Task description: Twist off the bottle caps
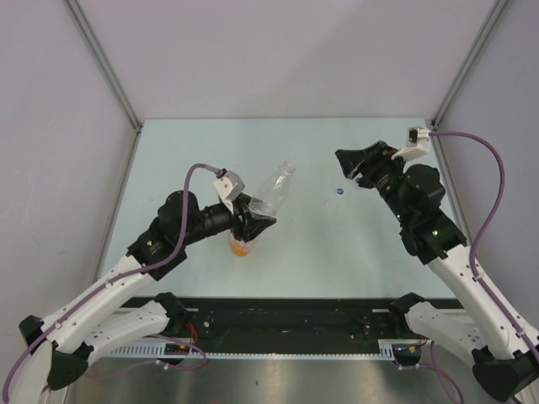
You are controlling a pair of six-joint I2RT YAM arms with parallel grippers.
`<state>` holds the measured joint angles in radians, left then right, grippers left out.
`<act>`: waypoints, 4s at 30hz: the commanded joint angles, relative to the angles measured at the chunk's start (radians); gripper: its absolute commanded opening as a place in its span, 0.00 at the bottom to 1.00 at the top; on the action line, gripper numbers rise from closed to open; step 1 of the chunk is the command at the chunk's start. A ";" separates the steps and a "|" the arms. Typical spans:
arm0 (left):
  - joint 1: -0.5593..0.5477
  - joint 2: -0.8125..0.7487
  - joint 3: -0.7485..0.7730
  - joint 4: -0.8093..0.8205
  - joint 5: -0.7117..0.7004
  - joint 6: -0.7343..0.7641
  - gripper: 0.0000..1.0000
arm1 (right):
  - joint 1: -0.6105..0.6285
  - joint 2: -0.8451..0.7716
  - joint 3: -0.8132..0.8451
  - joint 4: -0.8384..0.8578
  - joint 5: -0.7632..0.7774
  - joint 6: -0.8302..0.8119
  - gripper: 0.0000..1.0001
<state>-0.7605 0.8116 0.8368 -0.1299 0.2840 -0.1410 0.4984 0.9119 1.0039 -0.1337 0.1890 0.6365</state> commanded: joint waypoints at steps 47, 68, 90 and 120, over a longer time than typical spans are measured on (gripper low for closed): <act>0.003 0.149 0.073 0.110 0.325 -0.012 0.60 | 0.177 -0.059 -0.016 0.095 -0.465 -0.049 0.00; 0.004 -0.259 0.048 -0.034 -0.183 0.071 1.00 | 0.132 0.192 0.137 0.123 0.302 -0.385 0.00; 0.004 -0.447 -0.085 -0.166 -0.171 0.034 1.00 | 0.005 0.719 0.237 0.419 0.382 -0.503 0.00; 0.004 -0.411 -0.123 -0.120 -0.148 0.024 1.00 | -0.021 0.858 0.357 0.263 0.337 -0.491 0.16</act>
<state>-0.7605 0.3939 0.7250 -0.2932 0.1188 -0.0978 0.4805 1.7580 1.3212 0.1471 0.5308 0.1379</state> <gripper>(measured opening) 0.996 0.410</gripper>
